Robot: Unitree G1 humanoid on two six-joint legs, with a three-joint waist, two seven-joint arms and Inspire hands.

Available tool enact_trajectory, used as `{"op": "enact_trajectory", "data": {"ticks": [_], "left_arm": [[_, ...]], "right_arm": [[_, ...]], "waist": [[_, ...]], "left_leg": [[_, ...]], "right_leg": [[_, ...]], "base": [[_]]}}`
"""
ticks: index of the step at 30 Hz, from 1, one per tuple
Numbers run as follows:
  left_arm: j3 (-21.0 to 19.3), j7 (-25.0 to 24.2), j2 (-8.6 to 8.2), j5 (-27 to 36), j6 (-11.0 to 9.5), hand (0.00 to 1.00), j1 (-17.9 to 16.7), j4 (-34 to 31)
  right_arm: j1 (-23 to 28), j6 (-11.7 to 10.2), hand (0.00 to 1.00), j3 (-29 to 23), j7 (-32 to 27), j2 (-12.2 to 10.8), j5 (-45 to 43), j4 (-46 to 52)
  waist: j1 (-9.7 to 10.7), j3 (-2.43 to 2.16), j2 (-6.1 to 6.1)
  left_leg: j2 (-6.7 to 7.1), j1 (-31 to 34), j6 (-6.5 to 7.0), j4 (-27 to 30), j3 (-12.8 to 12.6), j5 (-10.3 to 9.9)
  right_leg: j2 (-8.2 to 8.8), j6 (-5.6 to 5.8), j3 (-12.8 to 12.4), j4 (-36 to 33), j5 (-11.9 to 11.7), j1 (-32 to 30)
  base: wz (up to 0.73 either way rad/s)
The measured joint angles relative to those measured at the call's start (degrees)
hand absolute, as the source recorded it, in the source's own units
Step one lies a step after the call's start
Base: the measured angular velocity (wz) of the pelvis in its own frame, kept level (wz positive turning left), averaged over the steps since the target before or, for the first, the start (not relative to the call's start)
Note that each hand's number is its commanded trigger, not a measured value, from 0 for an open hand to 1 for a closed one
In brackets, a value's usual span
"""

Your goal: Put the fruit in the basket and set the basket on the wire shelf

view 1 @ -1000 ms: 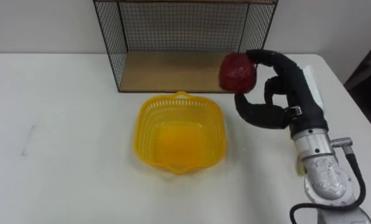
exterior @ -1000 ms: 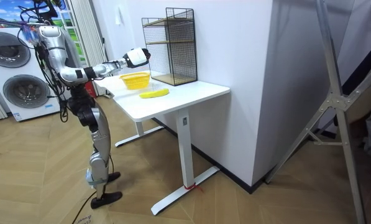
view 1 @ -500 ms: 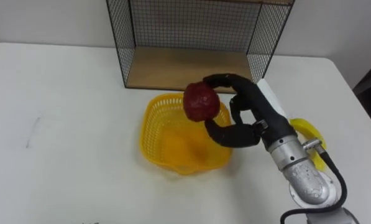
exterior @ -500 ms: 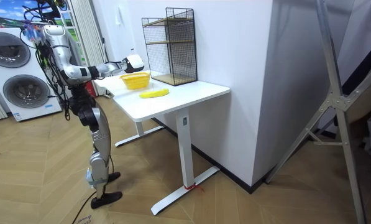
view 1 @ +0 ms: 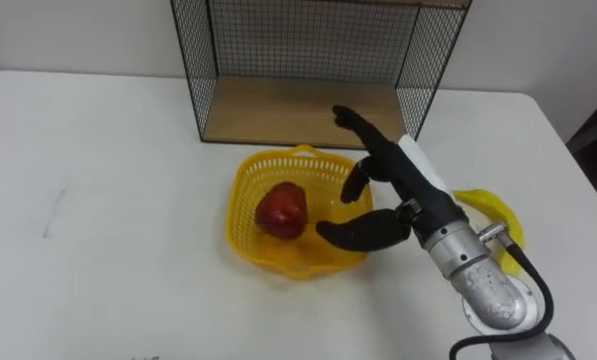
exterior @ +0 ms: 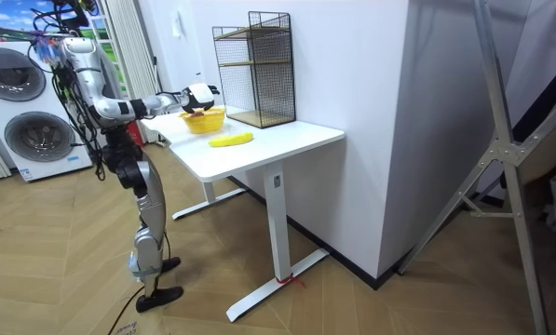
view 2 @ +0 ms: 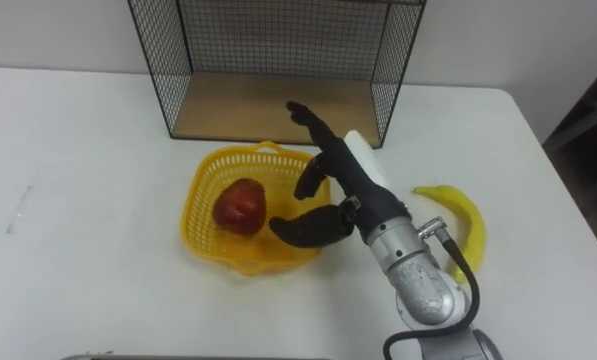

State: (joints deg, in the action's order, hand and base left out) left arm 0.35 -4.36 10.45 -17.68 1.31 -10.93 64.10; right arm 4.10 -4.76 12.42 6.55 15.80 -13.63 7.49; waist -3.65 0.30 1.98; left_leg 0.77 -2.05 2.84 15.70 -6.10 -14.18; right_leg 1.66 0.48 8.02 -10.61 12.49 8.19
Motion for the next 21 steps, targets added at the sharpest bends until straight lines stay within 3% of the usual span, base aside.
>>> {"op": "enact_trajectory", "data": {"ticks": [12, 14, 21], "left_arm": [[0.01, 0.12, -0.05, 0.02, 0.00, 0.00, -0.26, -0.01], [-0.01, 0.36, -0.08, 0.00, 0.00, 0.00, -0.24, 0.00], [-0.28, 1.79, -0.03, 0.02, -0.10, 0.00, -0.19, 0.68]], "right_arm": [[1.08, 1.14, 0.00, -0.02, -0.04, -0.13, -0.37, 0.01], [1.07, 1.14, 0.00, -0.24, -0.12, -0.15, -0.12, 0.08], [1.08, 1.11, 0.00, -4.22, -2.22, -0.19, 3.10, 4.50]], "waist": [[0.11, -0.30, -0.29], [0.35, -0.71, 0.00], [0.51, -0.67, 0.07]], "left_leg": [[-0.03, -0.03, 0.00, 0.04, 0.03, 0.00], [-0.03, -0.02, 0.00, 0.01, 0.03, 0.00], [0.02, -0.37, 0.02, 0.10, 0.01, 0.01]], "right_leg": [[-0.01, -0.02, 0.00, -0.03, -0.01, -0.15], [0.01, -0.03, 0.02, -0.02, -0.02, -0.16], [0.06, -0.03, -0.01, -0.02, -0.02, 0.53]], "base": [[0.00], [0.00], [0.00]]}}
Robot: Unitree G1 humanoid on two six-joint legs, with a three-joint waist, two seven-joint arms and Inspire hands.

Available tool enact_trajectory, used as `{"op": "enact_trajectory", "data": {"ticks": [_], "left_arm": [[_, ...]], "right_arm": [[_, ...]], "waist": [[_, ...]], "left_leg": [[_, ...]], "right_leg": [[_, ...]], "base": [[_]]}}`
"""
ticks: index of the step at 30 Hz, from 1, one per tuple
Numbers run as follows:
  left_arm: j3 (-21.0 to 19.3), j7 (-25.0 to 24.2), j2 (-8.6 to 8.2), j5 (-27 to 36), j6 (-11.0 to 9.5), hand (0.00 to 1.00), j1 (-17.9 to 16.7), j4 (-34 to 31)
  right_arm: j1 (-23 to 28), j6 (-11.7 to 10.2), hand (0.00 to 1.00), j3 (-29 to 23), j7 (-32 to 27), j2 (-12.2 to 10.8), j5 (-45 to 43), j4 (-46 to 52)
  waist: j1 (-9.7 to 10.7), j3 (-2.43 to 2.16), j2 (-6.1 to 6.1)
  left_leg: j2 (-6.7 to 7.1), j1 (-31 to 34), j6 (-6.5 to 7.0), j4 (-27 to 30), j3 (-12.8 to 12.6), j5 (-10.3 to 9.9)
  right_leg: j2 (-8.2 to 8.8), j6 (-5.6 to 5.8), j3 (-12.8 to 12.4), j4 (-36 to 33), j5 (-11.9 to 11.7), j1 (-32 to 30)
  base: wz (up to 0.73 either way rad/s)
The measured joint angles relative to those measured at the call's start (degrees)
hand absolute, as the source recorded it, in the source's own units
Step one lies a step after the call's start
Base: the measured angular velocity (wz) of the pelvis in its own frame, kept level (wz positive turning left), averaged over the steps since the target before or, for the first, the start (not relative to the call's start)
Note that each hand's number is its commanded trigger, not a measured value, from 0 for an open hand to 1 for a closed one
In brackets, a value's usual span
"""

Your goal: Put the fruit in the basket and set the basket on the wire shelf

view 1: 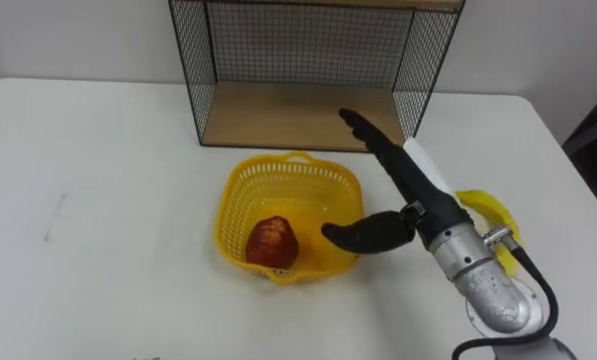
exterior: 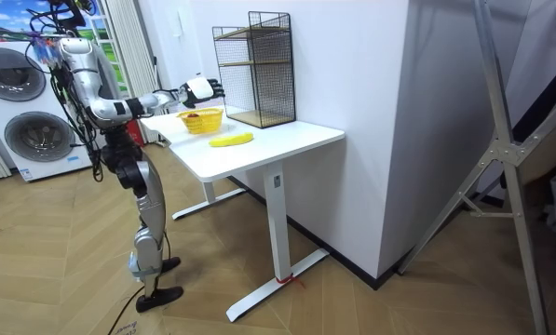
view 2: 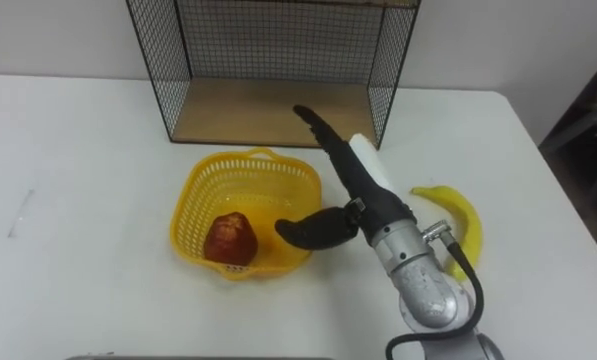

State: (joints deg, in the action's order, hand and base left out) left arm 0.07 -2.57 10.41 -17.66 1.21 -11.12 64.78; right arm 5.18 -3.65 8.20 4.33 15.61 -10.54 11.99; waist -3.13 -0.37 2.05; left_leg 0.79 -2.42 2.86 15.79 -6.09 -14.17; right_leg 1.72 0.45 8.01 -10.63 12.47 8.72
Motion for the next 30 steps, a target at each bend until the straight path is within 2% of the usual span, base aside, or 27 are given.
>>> {"op": "enact_trajectory", "data": {"ticks": [1, 4, 7, 12, 18, 20, 24, 27, 30], "left_arm": [[0.09, 0.40, 0.00, -0.01, -0.06, 0.00, -0.69, 0.07], [0.09, 0.88, -0.03, -0.01, -0.92, 0.00, -1.24, -0.14], [-0.09, 0.86, -0.12, -0.02, -1.61, 0.00, -2.07, -0.07], [-2.12, 0.90, -0.25, -0.05, -2.09, 0.00, -3.70, -0.04], [-2.29, 1.00, -0.23, -0.04, -2.03, 0.00, -4.18, -0.45], [-2.27, 1.22, -0.18, 0.01, -1.94, 0.00, -4.28, -0.45], [-2.18, 1.64, -0.25, -0.03, -1.43, 0.00, -3.64, -0.42], [-2.30, 1.87, -0.23, -0.14, -0.89, 0.00, -3.45, -0.61], [-2.31, 1.53, -0.23, -0.05, 0.48, 0.00, -3.34, -1.12]], "right_arm": [[-0.02, -0.21, 0.00, -1.31, -1.02, -0.03, 1.85, 1.60], [-0.24, -2.71, 0.00, -4.92, -3.91, -0.71, 5.75, 3.26], [-0.23, -3.34, 0.00, -7.85, -6.89, -0.75, 6.27, 4.53], [-0.27, -5.41, 0.00, -11.86, -11.40, -0.89, 5.58, 5.26], [-0.29, -5.55, 0.00, -14.82, -17.32, -0.61, 5.17, 4.90], [-0.29, -5.65, 0.00, -14.88, -19.43, -0.20, 5.24, 2.10], [-0.28, -5.07, 0.00, -14.43, -20.68, 0.60, 5.30, -5.48], [-0.25, -3.69, 0.00, -14.42, -20.84, 0.61, 5.25, -10.01], [-0.28, -3.57, 0.00, -14.42, -20.67, 0.60, 5.23, -14.15]], "waist": [[-0.11, 0.20, -0.31], [0.21, 0.26, -0.13], [0.38, 0.33, -0.10], [1.46, 0.13, 0.36], [2.16, 0.43, 0.93], [2.56, 0.51, 1.28], [2.66, 0.55, 1.48], [2.68, 0.39, 1.47], [2.74, 0.45, 1.20]], "left_leg": [[0.00, -0.19, 0.00, -0.03, 0.00, 0.00], [-0.06, -0.26, -0.02, -0.22, -0.02, -0.03], [-0.06, -0.17, -0.02, -0.28, -0.06, -0.03], [-0.06, 0.06, -0.02, -0.23, -0.13, -0.02], [-0.03, 0.27, -0.02, -0.40, -0.05, -0.02], [-0.04, 0.19, -0.04, -0.57, -0.10, 0.00], [0.01, 0.18, -0.03, -0.53, -0.21, 0.00], [0.02, 0.17, -0.02, -0.63, -0.34, 0.00], [0.00, -0.14, -0.02, -0.38, -0.37, 0.03]], "right_leg": [[-0.01, 0.00, 0.03, 0.02, 0.00, 0.17], [-0.04, 0.00, 0.06, 0.09, 0.00, 0.15], [-0.03, 0.00, 0.03, 0.02, 0.00, 0.00], [-0.06, 0.00, -0.18, -0.08, 0.00, -0.52], [-0.12, 0.00, -0.11, 0.08, 0.00, -0.51], [-0.14, 0.00, -0.19, 0.06, 0.00, -0.46], [-0.05, 0.06, -0.16, 0.05, -0.05, -0.24], [-0.01, 0.07, -0.16, 0.02, -0.05, -0.52], [0.00, 0.07, -0.04, 0.07, -0.05, -0.46]], "base": [[0.00], [0.00], [0.00], [0.00], [0.00], [0.00], [0.00], [0.00], [0.00]]}}
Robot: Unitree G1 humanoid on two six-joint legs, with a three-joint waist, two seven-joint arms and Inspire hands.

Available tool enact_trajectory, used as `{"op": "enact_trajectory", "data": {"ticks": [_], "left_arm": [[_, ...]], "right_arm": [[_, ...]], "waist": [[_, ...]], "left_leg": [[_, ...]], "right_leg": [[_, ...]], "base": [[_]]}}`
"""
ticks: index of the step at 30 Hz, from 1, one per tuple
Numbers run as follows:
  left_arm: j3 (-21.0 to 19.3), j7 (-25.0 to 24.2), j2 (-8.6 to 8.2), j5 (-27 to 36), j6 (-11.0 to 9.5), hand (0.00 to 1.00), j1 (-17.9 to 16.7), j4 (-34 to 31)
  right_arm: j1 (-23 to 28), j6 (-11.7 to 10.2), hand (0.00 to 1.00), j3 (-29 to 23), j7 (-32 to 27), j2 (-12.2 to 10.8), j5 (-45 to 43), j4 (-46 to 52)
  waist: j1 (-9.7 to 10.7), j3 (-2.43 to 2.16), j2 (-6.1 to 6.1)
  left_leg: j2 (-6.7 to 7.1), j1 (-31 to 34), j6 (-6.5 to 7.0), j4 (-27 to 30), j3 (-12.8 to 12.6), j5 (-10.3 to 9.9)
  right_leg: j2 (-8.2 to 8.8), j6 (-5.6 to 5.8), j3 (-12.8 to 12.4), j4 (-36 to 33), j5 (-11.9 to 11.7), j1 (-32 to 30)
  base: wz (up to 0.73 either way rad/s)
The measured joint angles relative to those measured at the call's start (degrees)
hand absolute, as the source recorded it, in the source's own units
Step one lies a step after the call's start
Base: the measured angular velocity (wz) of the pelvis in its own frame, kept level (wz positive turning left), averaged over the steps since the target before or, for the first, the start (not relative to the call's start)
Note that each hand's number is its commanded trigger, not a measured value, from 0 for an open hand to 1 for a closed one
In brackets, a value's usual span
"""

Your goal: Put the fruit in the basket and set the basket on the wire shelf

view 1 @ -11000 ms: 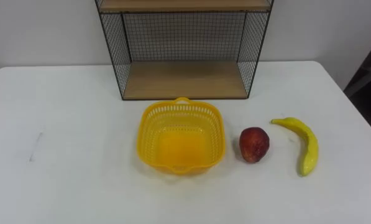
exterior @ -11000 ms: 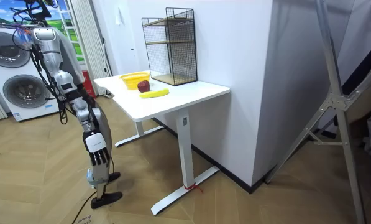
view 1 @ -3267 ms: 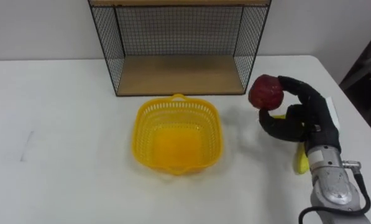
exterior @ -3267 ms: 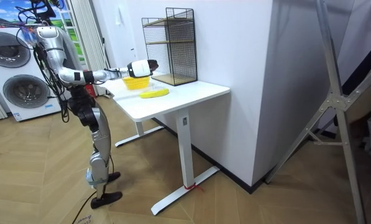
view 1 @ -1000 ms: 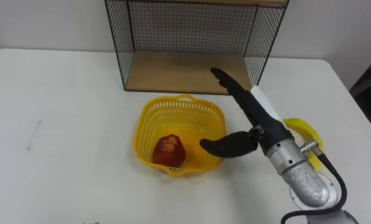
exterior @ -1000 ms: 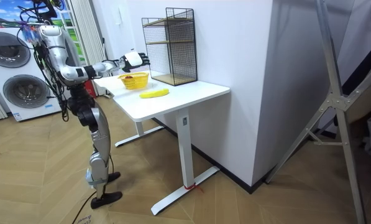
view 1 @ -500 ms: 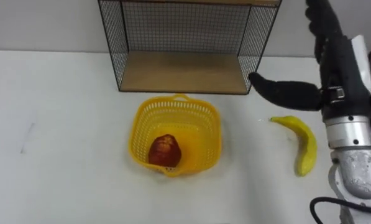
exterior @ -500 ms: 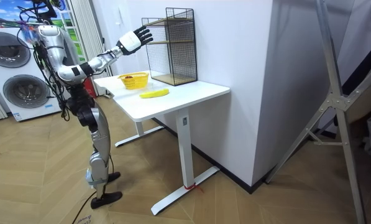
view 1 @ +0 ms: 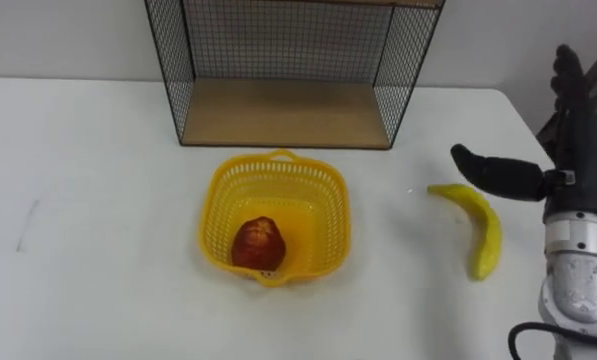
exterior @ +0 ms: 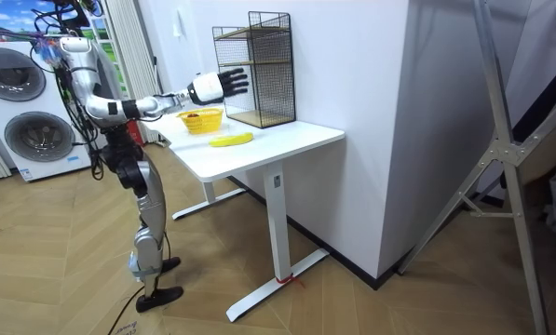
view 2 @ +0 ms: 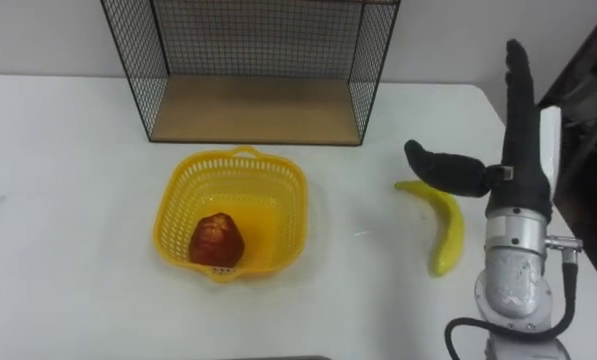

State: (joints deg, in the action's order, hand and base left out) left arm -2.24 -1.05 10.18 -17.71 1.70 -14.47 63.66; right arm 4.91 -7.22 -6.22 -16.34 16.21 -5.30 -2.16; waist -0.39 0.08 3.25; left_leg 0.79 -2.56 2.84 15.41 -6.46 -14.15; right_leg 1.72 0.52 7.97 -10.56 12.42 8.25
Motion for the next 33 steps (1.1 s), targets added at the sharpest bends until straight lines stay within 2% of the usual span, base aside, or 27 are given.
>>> {"op": "enact_trajectory", "data": {"ticks": [2, 10, 12, 16, 20, 23, 26, 32, 33], "left_arm": [[0.00, -0.53, -0.01, 0.01, 0.88, 0.00, -0.14, -1.35], [0.05, -0.69, 0.03, 0.05, 0.89, 0.00, 0.00, -1.96], [0.09, -0.67, 0.11, 0.09, 0.90, 0.00, -0.08, -2.28], [-0.09, -0.54, 0.15, 0.05, 0.94, 0.00, -0.43, -1.99], [-2.14, -0.99, 0.27, 0.05, 2.02, 0.00, -0.83, -1.73], [-2.41, -1.41, 0.31, -0.41, 2.06, 0.00, -1.04, -1.85], [-3.31, -2.04, 0.32, -0.44, 2.04, 0.00, -1.56, -2.34], [-3.32, -2.01, 0.93, -0.39, 2.09, 0.00, -2.08, -3.31], [-3.33, -2.00, 0.94, -0.39, 2.09, 0.00, -2.08, -3.40]], "right_arm": [[-0.01, 1.42, 0.00, 0.29, 0.79, -0.01, 0.04, -2.89], [-0.07, 2.53, 0.00, 0.71, 5.45, 0.04, 0.38, -9.33], [-0.54, 2.51, 0.00, 1.78, 5.78, 0.70, 0.38, -12.52], [-1.01, 4.36, 0.00, 2.86, 9.14, 1.28, 0.48, -20.43], [-1.79, 3.94, 0.00, 2.57, 10.72, 1.47, 1.12, -22.37], [-2.19, 2.39, 0.00, 2.53, 12.14, 1.46, 1.33, -25.82], [-3.64, 1.72, 0.00, 2.11, 13.37, 1.46, 1.22, -28.98], [-5.68, -0.66, 0.00, 1.15, 14.39, 1.40, 0.95, -34.59], [-5.82, -0.78, 0.10, 0.91, 14.57, 1.40, 0.76, -35.03]], "waist": [[-0.10, -0.03, -0.21], [-0.08, 0.08, -0.45], [-0.01, 0.22, -0.37], [-0.38, 0.14, -0.16], [-0.06, 0.07, -0.04], [0.04, -0.11, 0.49], [-0.02, -0.33, 0.84], [0.19, -0.41, 0.65], [0.18, -0.44, 0.66]], "left_leg": [[-0.04, -0.22, 0.00, 0.05, -0.02, 0.00], [-0.04, -0.21, 0.00, 0.11, -0.16, 0.00], [-0.04, -0.45, 0.01, -0.08, -0.06, 0.00], [-0.02, -0.87, 0.01, -0.25, -0.04, 0.00], [-0.05, -0.85, 0.01, -0.18, 0.00, 0.00], [-0.03, -1.19, 0.01, 0.00, 0.14, 0.00], [0.00, -1.26, 0.03, 0.29, 0.46, -0.01], [0.01, -1.16, 0.06, 1.34, 1.34, -0.03], [0.03, -1.16, 0.06, 1.40, 1.50, -0.03]], "right_leg": [[-0.01, 0.00, -0.02, 0.01, 0.00, 0.09], [0.03, 0.00, -0.01, 0.01, 0.00, 0.46], [0.03, 0.00, 0.03, 0.04, 0.00, 0.69], [0.07, 0.00, 0.06, -0.10, 0.00, 0.98], [0.03, 0.00, 0.17, -0.05, 0.00, 1.06], [0.09, 0.00, 0.58, 0.08, 0.00, 1.61], [0.11, -0.01, 0.81, 0.03, -0.04, 1.86], [0.12, -0.11, 1.85, 0.06, -0.13, 2.63], [0.13, -0.11, 2.03, 0.00, -0.13, 2.70]], "base": [[0.00], [0.00], [0.00], [0.00], [0.00], [0.03], [0.04], [0.07], [0.15]]}}
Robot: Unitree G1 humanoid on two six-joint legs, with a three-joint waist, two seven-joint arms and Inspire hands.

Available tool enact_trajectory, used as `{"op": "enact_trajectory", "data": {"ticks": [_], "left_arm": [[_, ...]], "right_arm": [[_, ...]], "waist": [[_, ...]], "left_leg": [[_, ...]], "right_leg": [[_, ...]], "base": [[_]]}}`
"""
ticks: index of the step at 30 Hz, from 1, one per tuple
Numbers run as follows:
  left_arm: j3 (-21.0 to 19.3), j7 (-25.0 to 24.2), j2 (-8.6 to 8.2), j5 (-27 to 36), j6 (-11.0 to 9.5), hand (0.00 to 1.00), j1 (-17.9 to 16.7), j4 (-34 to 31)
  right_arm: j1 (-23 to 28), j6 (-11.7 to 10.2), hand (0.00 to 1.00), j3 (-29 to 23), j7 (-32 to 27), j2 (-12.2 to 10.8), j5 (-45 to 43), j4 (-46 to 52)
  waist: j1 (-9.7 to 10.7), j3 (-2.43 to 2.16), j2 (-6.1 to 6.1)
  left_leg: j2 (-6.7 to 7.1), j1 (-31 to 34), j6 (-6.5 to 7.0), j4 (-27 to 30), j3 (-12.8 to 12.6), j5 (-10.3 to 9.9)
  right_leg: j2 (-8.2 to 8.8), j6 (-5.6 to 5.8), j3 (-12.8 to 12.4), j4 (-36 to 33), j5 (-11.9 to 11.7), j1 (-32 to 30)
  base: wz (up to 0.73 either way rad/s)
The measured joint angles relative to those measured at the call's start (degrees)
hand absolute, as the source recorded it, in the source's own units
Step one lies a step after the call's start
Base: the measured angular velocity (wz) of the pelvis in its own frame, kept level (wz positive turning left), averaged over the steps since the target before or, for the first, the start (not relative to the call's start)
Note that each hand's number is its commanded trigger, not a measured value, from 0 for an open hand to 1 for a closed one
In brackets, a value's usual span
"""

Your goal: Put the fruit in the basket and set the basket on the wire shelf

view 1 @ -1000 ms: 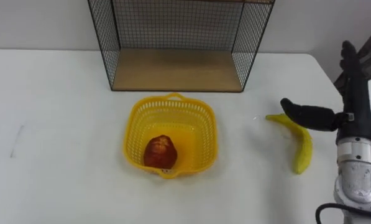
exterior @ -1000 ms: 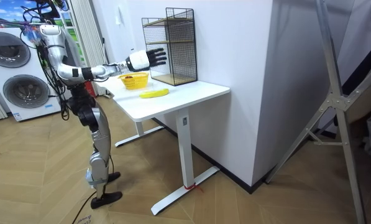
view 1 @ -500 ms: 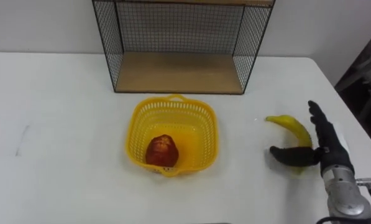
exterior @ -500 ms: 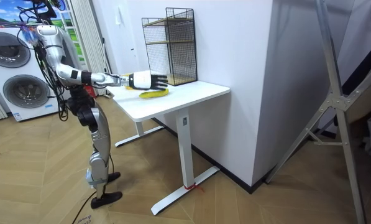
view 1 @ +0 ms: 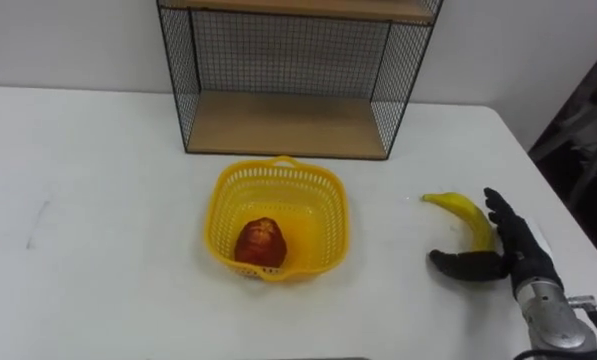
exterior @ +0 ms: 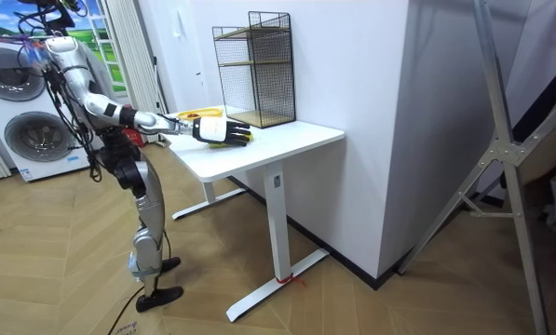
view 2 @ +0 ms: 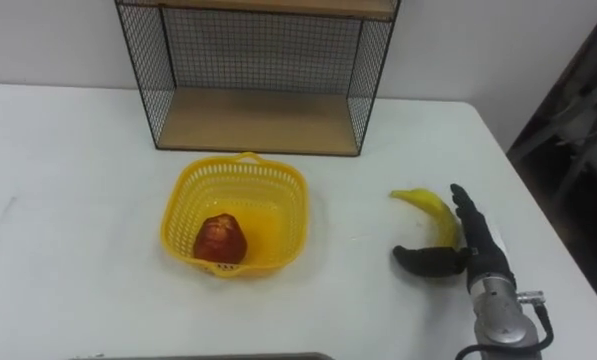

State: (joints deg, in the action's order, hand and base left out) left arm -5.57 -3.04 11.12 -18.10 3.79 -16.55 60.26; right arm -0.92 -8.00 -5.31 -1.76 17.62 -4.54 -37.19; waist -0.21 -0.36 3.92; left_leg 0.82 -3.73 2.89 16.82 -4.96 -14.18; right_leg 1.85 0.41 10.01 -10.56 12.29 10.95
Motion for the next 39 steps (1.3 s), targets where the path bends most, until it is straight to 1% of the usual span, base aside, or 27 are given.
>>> {"op": "enact_trajectory", "data": {"ticks": [1, 2, 6, 8, 10, 13, 20, 25, 31, 33, 35, 36, 37, 39], "left_arm": [[-0.01, -0.01, 0.01, -0.03, 0.02, 0.00, 0.34, -0.10], [-0.02, -0.01, 0.01, -0.05, 0.12, 0.00, 0.39, -0.11], [-0.03, 0.02, 0.08, -0.10, 1.62, 0.00, 0.41, -0.02], [0.00, 0.25, 0.34, -0.09, 2.17, 0.00, 0.40, 0.09], [0.00, 0.51, 0.57, -0.09, 2.20, 0.00, 0.41, 0.09], [0.01, 1.57, 0.64, -0.08, 2.50, 0.00, 0.58, 0.09], [0.03, 2.67, 0.83, -0.07, 2.52, 0.00, 0.81, 0.10], [0.14, 2.90, 0.84, -0.07, 2.52, 0.00, 0.97, 0.10], [0.25, 2.91, 0.88, -0.06, 2.56, 0.00, 1.05, 0.10], [0.24, 2.89, 0.87, -0.09, 2.84, 0.00, 1.05, 0.04], [0.28, 2.81, 0.87, -0.09, 3.26, 0.00, 1.20, 0.02], [0.28, 2.74, 0.87, -0.08, 3.26, 0.00, 1.28, 0.02], [0.26, 2.38, 0.80, -0.07, 3.27, 0.00, 1.35, 0.02], [0.20, 2.18, 0.54, -0.07, 3.27, 0.00, 1.38, 0.02]], "right_arm": [[-0.23, -0.02, 0.72, -0.63, 0.54, 0.00, -0.50, -0.47], [-0.29, -0.01, 1.00, -0.98, 0.80, 0.00, -1.18, -0.78], [-1.72, 0.10, 1.00, -1.60, 1.38, -0.01, -5.00, -3.04], [-3.07, 0.20, 1.00, -2.26, 0.63, 0.04, -6.72, -5.56], [-4.01, 0.55, 1.00, -2.66, 0.69, 0.30, -7.19, -7.24], [-4.04, 0.57, 1.00, -2.71, 0.14, 0.21, -7.78, -7.44], [-4.84, 1.95, 1.00, -3.41, -1.76, 1.49, -8.34, -7.85], [-4.78, 3.19, 1.00, -3.28, -2.02, 1.63, -8.32, -8.22], [-4.68, 3.20, 1.00, -3.13, -2.07, 1.61, -8.06, -8.28], [-4.52, 3.54, 1.00, -3.09, -2.06, 1.57, -7.54, -7.80], [-3.99, 4.92, 1.00, -3.06, -2.07, 1.28, -5.97, -4.84], [-3.53, 5.24, 1.00, -3.10, -2.07, 1.07, -5.93, -3.58], [-2.70, 5.86, 1.00, -3.13, -2.07, 0.67, -5.74, -0.83], [-1.09, 6.86, 1.00, -3.24, -2.06, 0.35, -4.88, 2.53]], "waist": [[-0.01, 0.00, 0.00], [-0.05, -0.01, 0.01], [-0.07, -0.18, 0.24], [-0.13, -0.51, 0.75], [-0.23, -0.45, 1.13], [-0.27, -0.42, 1.46], [-0.24, -0.43, 1.50], [-0.25, -0.38, 1.41], [-0.23, -0.31, 1.22], [-0.25, -0.32, 1.09], [-0.29, -0.40, 0.88], [-0.26, -0.39, 0.81], [-0.22, -0.21, 0.53], [-0.15, -0.16, -0.06]], "left_leg": [[0.04, 0.18, 0.00, 0.34, 0.42, 0.00], [0.04, 0.36, 0.00, 0.57, 0.58, 0.00], [0.04, 0.51, 0.01, 0.81, 0.59, 0.08], [0.09, 0.38, 0.06, 0.86, 0.56, 0.17], [0.10, 0.16, 0.08, 0.94, 0.57, 0.18], [0.11, 0.08, 0.09, 1.03, 0.58, 0.16], [-0.03, 0.08, 0.00, 0.82, 0.58, 0.11], [-0.12, 0.07, -0.11, 0.71, 0.60, 0.03], [-0.11, 0.13, -0.12, 0.67, 0.60, -0.07], [-0.12, 0.25, -0.13, 0.75, 0.61, -0.12], [-0.15, 0.67, -0.16, 0.78, 0.60, -0.16], [-0.16, 0.98, -0.16, 0.77, 0.58, -0.16], [-0.19, 1.25, -0.17, 0.77, 0.53, -0.14], [-0.17, 1.26, -0.15, 0.71, 0.40, -0.13]], "right_leg": [[0.05, 0.00, 0.56, -0.06, 0.00, 0.08], [0.08, 0.00, 0.99, -0.07, 0.00, 0.14], [0.07, -0.04, 1.18, 0.01, -0.01, 0.16], [0.10, -0.10, 1.15, 0.35, 0.03, 0.33], [0.05, -0.12, 1.18, 0.90, 0.02, 0.84], [0.05, -0.11, 1.20, 0.92, 0.02, 1.00], [-0.13, -0.15, 1.23, 0.89, 0.00, 1.02], [-0.22, -0.21, 1.23, 0.81, -0.05, 1.02], [-0.22, -0.22, 1.12, 0.81, -0.07, 0.93], [-0.25, -0.23, 0.95, 0.79, -0.08, 0.84], [-0.30, -0.25, 0.82, 0.60, -0.10, 0.26], [-0.31, -0.29, 0.78, 0.57, -0.12, -0.05], [-0.35, -0.31, 0.75, 0.61, -0.20, -0.27], [-0.34, -0.30, 0.53, 0.61, -0.21, -0.44]], "base": [[0.14], [0.13], [0.02], [0.00], [0.00], [0.00], [0.00], [0.00], [0.00], [0.00], [-0.04], [-0.04], [-0.05], [-0.06]]}}
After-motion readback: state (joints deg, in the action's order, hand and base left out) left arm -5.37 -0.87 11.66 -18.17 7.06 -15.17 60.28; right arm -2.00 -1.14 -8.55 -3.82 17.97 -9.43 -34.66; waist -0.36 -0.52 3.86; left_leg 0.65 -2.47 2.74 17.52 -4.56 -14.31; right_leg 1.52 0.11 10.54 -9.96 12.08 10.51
